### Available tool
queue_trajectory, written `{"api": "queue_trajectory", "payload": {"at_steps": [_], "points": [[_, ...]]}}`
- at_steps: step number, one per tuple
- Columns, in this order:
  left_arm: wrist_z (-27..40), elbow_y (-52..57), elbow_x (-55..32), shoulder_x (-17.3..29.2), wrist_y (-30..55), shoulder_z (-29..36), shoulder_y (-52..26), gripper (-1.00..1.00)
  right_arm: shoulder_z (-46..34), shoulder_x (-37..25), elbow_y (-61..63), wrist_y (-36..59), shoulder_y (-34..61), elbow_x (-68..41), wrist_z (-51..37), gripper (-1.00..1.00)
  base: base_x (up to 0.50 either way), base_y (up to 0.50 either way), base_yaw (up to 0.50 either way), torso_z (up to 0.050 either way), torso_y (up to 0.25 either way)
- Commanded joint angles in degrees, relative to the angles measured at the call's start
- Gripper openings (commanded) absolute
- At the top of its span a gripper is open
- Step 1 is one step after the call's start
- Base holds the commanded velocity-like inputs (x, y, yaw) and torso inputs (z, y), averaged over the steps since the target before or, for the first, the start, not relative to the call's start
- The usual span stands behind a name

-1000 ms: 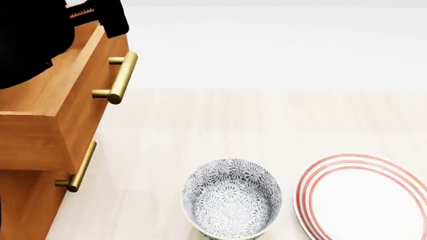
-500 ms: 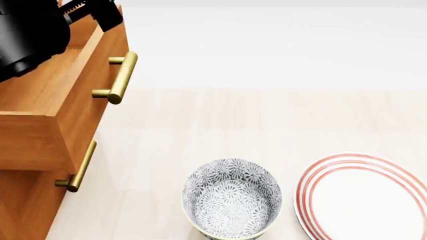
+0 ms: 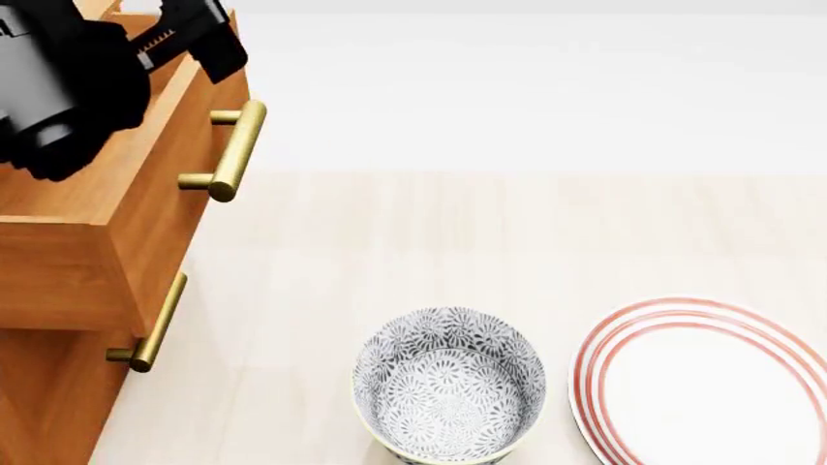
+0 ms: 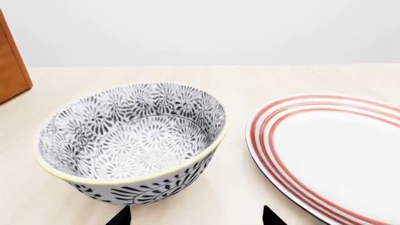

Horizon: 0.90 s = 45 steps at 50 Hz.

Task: Open the top drawer of the cabinet.

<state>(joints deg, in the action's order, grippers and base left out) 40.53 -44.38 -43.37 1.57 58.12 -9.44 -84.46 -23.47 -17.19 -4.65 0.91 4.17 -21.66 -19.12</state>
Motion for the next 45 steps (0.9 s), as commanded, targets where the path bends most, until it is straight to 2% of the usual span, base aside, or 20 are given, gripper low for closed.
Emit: {"api": "queue_trajectory", "payload": {"at_steps": [1,18,31,45], "points": [[1.68,-2.61,-2.12,0.31,-0.8,-0.9,-0.73,1.0,-0.08,-0.02,-0.2,-0.04,0.16,-0.2,-0.11,1.0,0.0,0.0,0.0,0.0,0.0],[1.49,-4.72,-3.33,0.52,-0.58,0.61,-1.37,1.0,-0.11,-0.13,-0.13,0.11,0.36,-0.6,-0.39,1.0,0.0,0.0,0.0,0.0,0.0],[-0.44,-6.32,-6.2,-0.18,2.71,2.89,-1.7,1.0,-0.35,-0.24,-0.14,0.06,0.27,-0.84,-0.33,1.0,0.0,0.0,0.0,0.0,0.0],[-4.64,-9.76,-5.92,0.11,1.29,6.27,-3.17,1.0,-0.64,-0.26,-0.49,-0.1,0.36,-0.99,-0.24,1.0,0.0,0.0,0.0,0.0,0.0]]}}
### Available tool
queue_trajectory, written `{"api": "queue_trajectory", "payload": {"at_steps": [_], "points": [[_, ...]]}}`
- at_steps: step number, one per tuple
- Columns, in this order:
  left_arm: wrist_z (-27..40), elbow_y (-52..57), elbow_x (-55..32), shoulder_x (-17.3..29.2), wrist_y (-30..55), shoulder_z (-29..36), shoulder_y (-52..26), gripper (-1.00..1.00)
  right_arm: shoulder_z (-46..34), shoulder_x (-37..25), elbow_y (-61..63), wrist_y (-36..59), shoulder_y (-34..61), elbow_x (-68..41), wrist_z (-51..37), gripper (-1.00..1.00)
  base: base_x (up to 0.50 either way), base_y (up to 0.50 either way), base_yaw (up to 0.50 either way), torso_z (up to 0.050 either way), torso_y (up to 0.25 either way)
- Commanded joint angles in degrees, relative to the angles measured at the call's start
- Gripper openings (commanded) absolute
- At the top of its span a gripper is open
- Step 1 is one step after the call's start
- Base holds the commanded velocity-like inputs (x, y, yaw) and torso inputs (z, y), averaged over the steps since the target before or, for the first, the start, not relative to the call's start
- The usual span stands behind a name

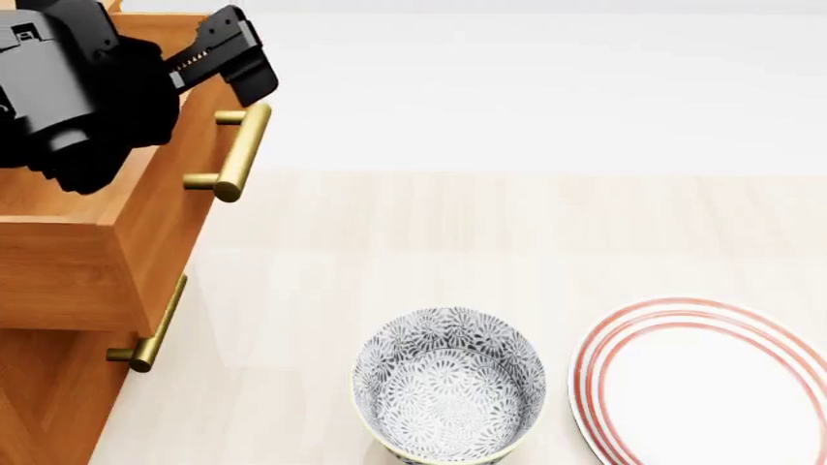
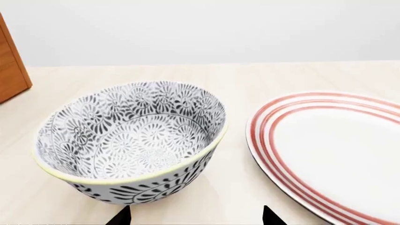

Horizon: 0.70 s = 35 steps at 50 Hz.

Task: Open the top drawer of the cabinet.

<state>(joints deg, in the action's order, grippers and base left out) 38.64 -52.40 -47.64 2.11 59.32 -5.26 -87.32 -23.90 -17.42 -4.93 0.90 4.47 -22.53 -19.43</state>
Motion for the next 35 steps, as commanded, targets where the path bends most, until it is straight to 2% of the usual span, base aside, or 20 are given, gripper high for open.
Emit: {"api": "queue_trajectory", "payload": {"at_steps": [1,7,17,24,35], "points": [[-2.95,-1.33,-1.89,-0.56,0.38,2.32,-0.12,1.0,-0.22,-0.05,-0.18,-0.02,0.07,-0.18,0.07,1.0,0.0,0.0,0.0,0.0,0.0],[-2.92,3.83,-5.63,-1.88,3.23,5.0,2.07,1.0,-0.25,-0.09,-0.35,-0.29,0.03,-0.29,0.16,1.0,0.0,0.0,0.0,0.0,0.0],[0.11,4.97,-13.53,-1.76,2.55,8.09,2.82,1.0,-0.39,-0.17,-0.32,-0.33,-0.04,-0.42,0.1,1.0,0.0,0.0,0.0,0.0,0.0],[1.74,4.15,-18.53,-1.88,0.81,9.79,2.82,1.0,-0.47,-0.27,-0.27,-0.4,-0.06,-0.51,0.09,1.0,0.0,0.0,0.0,0.0,0.0],[3.01,3.44,-27.74,-1.89,-3.48,15.82,2.49,1.0,-0.53,-0.39,-0.4,-0.7,0.02,-0.59,0.12,1.0,0.0,0.0,0.0,0.0,0.0]]}}
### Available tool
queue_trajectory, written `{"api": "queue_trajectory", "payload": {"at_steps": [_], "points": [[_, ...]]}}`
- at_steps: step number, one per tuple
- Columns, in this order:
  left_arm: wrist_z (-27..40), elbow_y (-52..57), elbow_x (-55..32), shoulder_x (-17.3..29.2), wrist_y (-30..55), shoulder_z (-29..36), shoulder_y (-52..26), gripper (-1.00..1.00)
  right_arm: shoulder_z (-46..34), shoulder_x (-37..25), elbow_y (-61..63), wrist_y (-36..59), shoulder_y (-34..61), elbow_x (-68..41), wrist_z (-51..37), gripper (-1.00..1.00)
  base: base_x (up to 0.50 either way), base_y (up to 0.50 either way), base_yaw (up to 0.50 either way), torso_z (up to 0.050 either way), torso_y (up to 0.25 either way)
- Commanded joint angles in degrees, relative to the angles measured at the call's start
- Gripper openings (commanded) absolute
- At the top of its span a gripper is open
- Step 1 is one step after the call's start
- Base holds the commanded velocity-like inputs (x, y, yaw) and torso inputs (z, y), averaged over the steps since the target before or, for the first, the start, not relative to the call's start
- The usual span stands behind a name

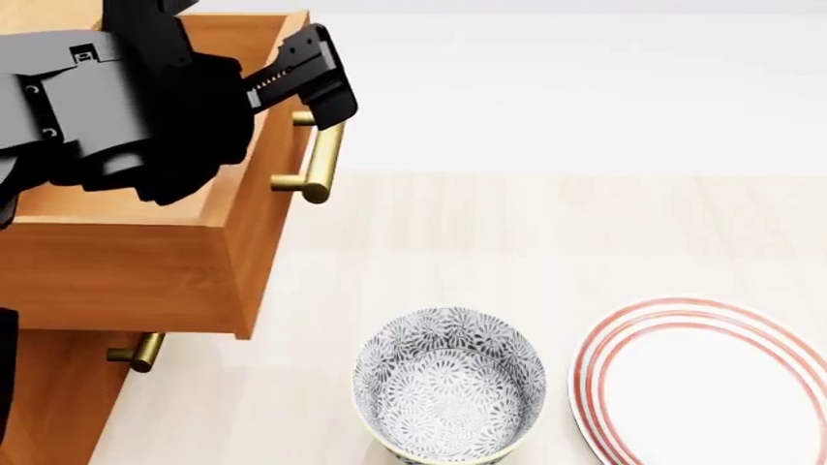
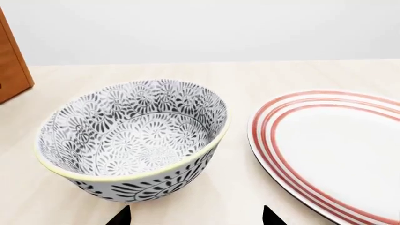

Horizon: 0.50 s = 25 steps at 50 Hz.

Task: Open the top drawer of the cabinet.

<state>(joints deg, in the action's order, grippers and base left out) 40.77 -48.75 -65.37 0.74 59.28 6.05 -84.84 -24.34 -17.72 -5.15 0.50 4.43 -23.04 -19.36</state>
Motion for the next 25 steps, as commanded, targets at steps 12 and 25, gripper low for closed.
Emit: {"api": "queue_trajectory", "payload": {"at_steps": [12,25], "points": [[1.07,1.39,-17.17,-0.41,-6.87,10.91,0.21,1.0,-0.08,-0.4,0.32,-0.32,-0.04,-0.24,-0.18,1.0,0.0,0.0,0.0,0.0,0.0],[-0.24,5.18,-23.02,-0.17,-8.29,17.16,0.49,1.0,0.0,-0.58,0.55,-0.54,-0.07,-0.49,-0.36,1.0,0.0,0.0,0.0,0.0,0.001]]}}
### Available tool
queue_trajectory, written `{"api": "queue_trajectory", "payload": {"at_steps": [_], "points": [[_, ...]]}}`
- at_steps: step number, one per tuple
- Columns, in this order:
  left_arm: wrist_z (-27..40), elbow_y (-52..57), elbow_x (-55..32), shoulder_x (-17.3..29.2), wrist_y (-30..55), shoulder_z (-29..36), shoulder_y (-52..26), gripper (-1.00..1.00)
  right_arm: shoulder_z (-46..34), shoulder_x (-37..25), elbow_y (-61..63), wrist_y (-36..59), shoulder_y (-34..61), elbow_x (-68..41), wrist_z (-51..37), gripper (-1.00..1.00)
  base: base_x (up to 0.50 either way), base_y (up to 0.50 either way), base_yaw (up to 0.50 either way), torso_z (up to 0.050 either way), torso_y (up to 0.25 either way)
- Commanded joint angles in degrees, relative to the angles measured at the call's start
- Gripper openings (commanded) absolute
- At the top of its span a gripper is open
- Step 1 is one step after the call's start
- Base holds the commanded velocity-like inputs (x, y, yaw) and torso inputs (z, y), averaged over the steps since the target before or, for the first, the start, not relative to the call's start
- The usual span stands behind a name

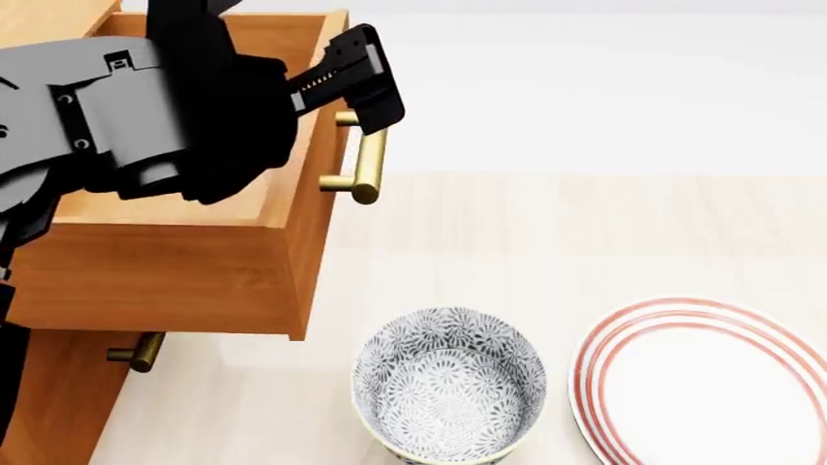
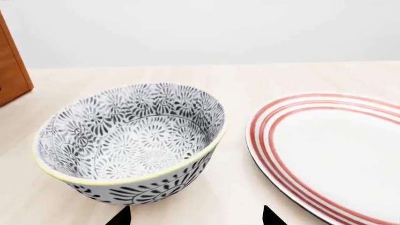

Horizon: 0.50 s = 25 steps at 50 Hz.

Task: Open the top drawer of the cabinet.

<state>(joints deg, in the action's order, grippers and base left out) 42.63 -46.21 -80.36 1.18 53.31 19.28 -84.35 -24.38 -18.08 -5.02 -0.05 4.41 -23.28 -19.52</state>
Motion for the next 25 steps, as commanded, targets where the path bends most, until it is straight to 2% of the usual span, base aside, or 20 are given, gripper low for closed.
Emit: {"api": "queue_trajectory", "payload": {"at_steps": [1,11,25], "points": [[-2.25,2.61,-8.26,-0.6,-2.48,4.28,-0.03,1.0,0.04,-0.23,0.4,0.0,-0.05,-0.27,-0.21,1.0,0.0,0.0,0.0,0.0,0.0],[-5.1,8.32,-11.19,-0.54,-2.68,8.37,0.68,1.0,-0.06,-0.17,-0.19,-0.41,0.09,-0.38,0.01,1.0,0.0,0.0,0.0,0.0,0.0],[-4.24,16.63,-14.7,0.02,-4.05,11.1,1.52,1.0,-0.34,-0.23,-0.33,-0.52,0.03,-0.46,0.03,1.0,0.0,0.0,0.0,0.0,0.002]]}}
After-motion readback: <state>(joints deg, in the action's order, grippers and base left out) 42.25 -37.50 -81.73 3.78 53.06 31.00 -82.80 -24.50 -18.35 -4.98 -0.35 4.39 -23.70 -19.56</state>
